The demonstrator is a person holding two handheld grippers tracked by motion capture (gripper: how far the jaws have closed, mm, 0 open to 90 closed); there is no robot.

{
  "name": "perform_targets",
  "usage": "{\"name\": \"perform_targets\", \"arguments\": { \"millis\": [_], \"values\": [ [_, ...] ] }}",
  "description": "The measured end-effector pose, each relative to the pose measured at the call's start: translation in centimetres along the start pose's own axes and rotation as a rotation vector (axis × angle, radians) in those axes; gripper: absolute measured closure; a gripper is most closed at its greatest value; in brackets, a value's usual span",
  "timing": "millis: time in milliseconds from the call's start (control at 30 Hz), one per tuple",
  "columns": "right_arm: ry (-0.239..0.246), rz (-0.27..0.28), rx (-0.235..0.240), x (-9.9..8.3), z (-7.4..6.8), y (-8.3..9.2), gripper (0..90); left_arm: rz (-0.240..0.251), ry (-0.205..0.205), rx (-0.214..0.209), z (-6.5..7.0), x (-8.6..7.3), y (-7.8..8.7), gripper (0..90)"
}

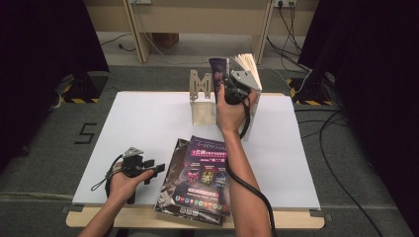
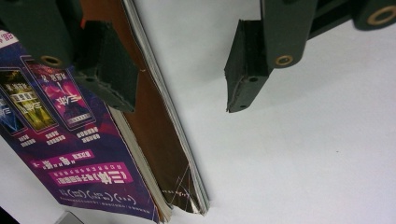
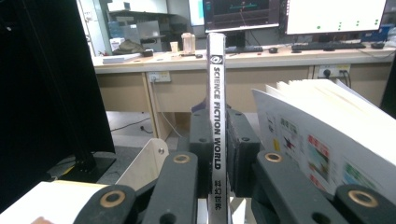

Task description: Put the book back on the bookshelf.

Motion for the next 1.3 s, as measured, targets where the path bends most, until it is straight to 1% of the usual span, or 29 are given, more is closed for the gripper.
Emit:
{"name": "perform_targets", "arguments": {
  "millis": [100, 233, 300, 333, 433, 600, 667, 733, 767, 833, 900, 933, 1000, 1067, 1133, 1167, 1200, 1233, 1300],
  "values": [
    [0.013, 0.002, 0.006, -0.4, -0.1, 1.6, 82.2, 0.002, 0.002, 0.000, 0.1, 0.0, 0.0, 43.2],
    [0.035, -0.009, -0.006, -1.3, 0.2, 3.5, 81.6, 0.004, -0.003, 0.001, 0.1, 0.1, 0.1, 43.1],
    [0.027, -0.008, -0.014, -1.5, 0.5, 4.1, 81.6, 0.005, -0.003, 0.002, 0.1, 0.2, 0.1, 43.2],
    [0.032, -0.006, -0.015, -1.5, 0.7, 4.5, 81.6, 0.005, -0.003, 0.002, 0.1, 0.2, 0.0, 43.1],
    [0.024, -0.008, -0.016, -1.7, 0.9, 5.3, 81.5, 0.004, 0.000, 0.002, 0.2, 0.1, 0.0, 43.1],
    [0.036, -0.015, -0.025, -2.1, 1.3, 6.6, 80.4, 0.005, -0.003, 0.003, 0.1, 0.1, 0.1, 43.2],
    [0.027, -0.023, -0.024, -2.5, 1.4, 7.0, 79.5, 0.007, -0.002, 0.004, 0.1, 0.2, 0.1, 43.2],
    [0.030, -0.034, -0.030, -2.7, 1.6, 7.3, 78.1, 0.008, -0.001, 0.004, 0.1, 0.2, 0.1, 43.2],
    [0.032, -0.030, -0.032, -2.8, 1.6, 7.4, 77.0, 0.007, 0.001, 0.001, 0.2, 0.2, 0.1, 43.2],
    [0.036, -0.041, -0.034, -2.8, 1.8, 7.4, 74.6, 0.007, 0.001, 0.002, 0.2, 0.2, 0.1, 43.2],
    [0.049, -0.048, -0.042, -2.8, 2.0, 7.3, 72.4, 0.008, -0.001, 0.003, 0.2, 0.2, 0.1, 43.2],
    [0.045, -0.060, -0.042, -2.8, 2.0, 7.2, 72.4, 0.008, 0.000, 0.003, 0.2, 0.2, 0.1, 43.2],
    [0.056, -0.070, -0.048, -2.6, 2.2, 7.1, 71.9, 0.009, 0.001, 0.003, 0.2, 0.3, 0.1, 43.2],
    [0.048, -0.085, -0.042, -2.5, 2.3, 6.9, 72.2, 0.009, 0.000, 0.003, 0.2, 0.3, 0.1, 43.2],
    [0.064, -0.107, -0.040, -2.4, 2.3, 6.8, 73.0, 0.008, -0.001, 0.001, 0.2, 0.3, 0.1, 43.2],
    [0.063, -0.113, -0.036, -2.4, 2.3, 6.7, 73.3, 0.008, 0.000, 0.002, 0.2, 0.3, 0.1, 43.3],
    [0.062, -0.132, -0.027, -2.5, 2.3, 6.7, 74.3, 0.009, 0.001, 0.003, 0.2, 0.3, 0.1, 43.3],
    [0.056, -0.130, -0.021, -2.5, 2.4, 6.7, 75.2, 0.010, 0.001, 0.003, 0.2, 0.3, 0.1, 43.3],
    [0.044, -0.150, -0.009, -2.6, 2.4, 6.7, 77.6, 0.009, 0.000, 0.003, 0.2, 0.3, 0.1, 43.3]
  ]
}}
Point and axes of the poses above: each handheld gripper's, and its own axes: y roughly backward along the jaws, x roughly out of its top, z roughly to its right, the point moved 9 cm from there along -y, roughly forward along the jaws, and after that the axes turned 9 degrees about z, right-handed, at the moved point
